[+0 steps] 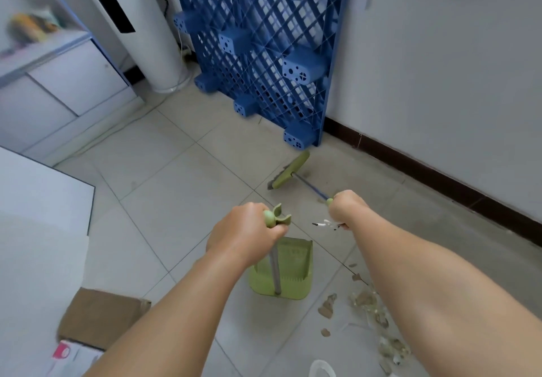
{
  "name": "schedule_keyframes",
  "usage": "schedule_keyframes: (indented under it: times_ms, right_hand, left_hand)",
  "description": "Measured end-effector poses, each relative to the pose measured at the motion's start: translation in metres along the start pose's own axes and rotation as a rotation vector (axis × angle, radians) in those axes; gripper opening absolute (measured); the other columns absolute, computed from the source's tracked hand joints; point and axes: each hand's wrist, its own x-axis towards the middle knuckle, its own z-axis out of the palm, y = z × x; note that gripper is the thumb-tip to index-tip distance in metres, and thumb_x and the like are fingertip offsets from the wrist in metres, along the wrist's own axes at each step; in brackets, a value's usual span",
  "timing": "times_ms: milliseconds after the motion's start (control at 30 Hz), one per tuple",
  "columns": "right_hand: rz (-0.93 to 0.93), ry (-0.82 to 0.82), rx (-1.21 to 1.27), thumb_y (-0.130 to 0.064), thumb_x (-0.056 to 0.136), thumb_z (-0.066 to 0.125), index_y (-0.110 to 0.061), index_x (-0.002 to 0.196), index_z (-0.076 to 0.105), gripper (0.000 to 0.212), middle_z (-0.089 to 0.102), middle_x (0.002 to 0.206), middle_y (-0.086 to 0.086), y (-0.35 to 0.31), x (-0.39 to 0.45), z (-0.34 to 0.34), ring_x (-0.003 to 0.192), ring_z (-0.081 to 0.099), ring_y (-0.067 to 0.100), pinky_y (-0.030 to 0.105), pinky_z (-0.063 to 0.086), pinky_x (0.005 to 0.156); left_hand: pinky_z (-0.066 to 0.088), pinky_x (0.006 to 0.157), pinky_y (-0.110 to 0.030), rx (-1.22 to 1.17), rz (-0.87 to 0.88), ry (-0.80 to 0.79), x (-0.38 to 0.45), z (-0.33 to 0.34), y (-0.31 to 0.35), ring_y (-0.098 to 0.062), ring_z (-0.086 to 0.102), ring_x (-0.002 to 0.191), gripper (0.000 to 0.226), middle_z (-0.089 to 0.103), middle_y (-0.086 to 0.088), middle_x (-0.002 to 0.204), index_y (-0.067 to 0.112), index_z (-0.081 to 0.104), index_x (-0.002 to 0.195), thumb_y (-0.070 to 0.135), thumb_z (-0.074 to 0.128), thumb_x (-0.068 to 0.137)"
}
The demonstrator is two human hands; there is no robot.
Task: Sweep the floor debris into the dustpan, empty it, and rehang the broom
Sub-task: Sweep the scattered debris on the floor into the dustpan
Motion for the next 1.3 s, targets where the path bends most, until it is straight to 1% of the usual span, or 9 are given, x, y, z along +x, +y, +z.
schedule_keyframes:
  times_ms: [133,267,600,767,867,1000,1067,1167,1300]
  right_hand:
    - [-0.005,-0.091,0.053,-0.011,0.089,0.052,-0.003,0.121,0.059,0.034,0.053,0.094,0.011,0.025,0.02,0.004,0.083,0.052,0.026,0.039,0.053,0.085]
    - [0.111,-0.077,0.037,-0.026,0.098,0.041,-0.007,0.115,0.059,0.031,0.059,0.079,0.009,0.067,0.012,0.01,0.055,0.054,0.023,0.028,0.045,0.047]
    - [0.354,-0.061,0.297,-0.031,0.096,0.048,-0.003,0.108,0.057,0.032,0.056,0.073,0.013,0.204,-0.114,0.039,0.054,0.051,0.024,0.027,0.043,0.054]
    - [0.36,-0.042,0.398,-0.007,0.091,0.052,-0.01,0.095,0.049,0.005,0.053,0.087,0.009,0.276,-0.217,0.074,0.058,0.046,0.016,0.027,0.043,0.053]
    - [0.471,-0.074,0.31,-0.014,0.095,0.047,-0.004,0.081,0.047,0.018,0.051,0.07,0.011,0.312,-0.268,0.093,0.055,0.048,0.022,0.026,0.043,0.055]
    - [0.495,-0.039,0.153,-0.021,0.099,0.042,-0.005,0.093,0.049,0.018,0.05,0.065,0.008,0.348,-0.322,0.107,0.046,0.047,0.017,0.017,0.033,0.036]
    - [0.509,-0.015,0.141,-0.019,0.096,0.044,-0.006,0.092,0.053,0.016,0.053,0.064,0.008,0.364,-0.343,0.109,0.046,0.049,0.018,0.018,0.035,0.038]
    - [0.531,0.012,0.178,-0.013,0.093,0.043,-0.005,0.079,0.055,0.02,0.054,0.045,0.009,0.376,-0.368,0.103,0.041,0.048,0.02,0.021,0.037,0.042]
    - [0.517,0.007,0.279,-0.006,0.094,0.036,-0.014,0.017,0.045,0.078,0.045,0.023,-0.004,0.37,-0.377,0.081,0.041,0.048,0.013,0.017,0.041,0.039]
  left_hand:
    - [0.034,0.049,-0.024,-0.001,0.006,-0.002,0.017,0.006,0.006,-0.013,0.053,0.057,0.032,0.056,0.006,0.065,0.027,0.053,0.071,0.052,0.064,0.087]
    - [0.034,0.05,-0.025,0.01,0.032,0.0,0.019,0.013,0.014,-0.014,0.054,0.058,0.031,0.056,0.005,0.066,0.026,0.055,0.074,0.052,0.064,0.088]
    - [0.037,0.052,-0.026,0.072,0.171,-0.014,-0.058,0.033,0.027,-0.019,0.058,0.063,0.034,0.061,0.0,0.074,0.02,0.058,0.078,0.052,0.064,0.088]
    - [0.041,0.054,-0.028,0.11,0.261,0.007,-0.135,0.045,0.021,-0.02,0.06,0.067,0.034,0.063,-0.003,0.08,0.018,0.06,0.083,0.052,0.065,0.088]
    - [0.041,0.053,-0.028,0.138,0.306,0.006,-0.183,0.056,0.015,-0.019,0.06,0.068,0.035,0.063,-0.002,0.08,0.019,0.06,0.083,0.054,0.064,0.087]
    - [0.04,0.052,-0.027,0.144,0.346,0.011,-0.233,0.065,0.012,-0.019,0.06,0.067,0.036,0.063,-0.001,0.079,0.019,0.059,0.082,0.055,0.064,0.087]
    - [0.04,0.052,-0.026,0.131,0.353,0.002,-0.254,0.069,0.013,-0.018,0.059,0.066,0.036,0.064,-0.002,0.08,0.018,0.06,0.083,0.053,0.064,0.087]
    - [0.037,0.05,-0.026,0.116,0.352,0.003,-0.281,0.076,0.016,-0.017,0.057,0.063,0.036,0.064,-0.002,0.077,0.016,0.06,0.081,0.052,0.064,0.087]
    - [0.037,0.051,-0.026,0.094,0.3,-0.002,-0.304,0.084,0.021,-0.017,0.056,0.061,0.037,0.062,-0.001,0.075,0.016,0.06,0.08,0.052,0.065,0.086]
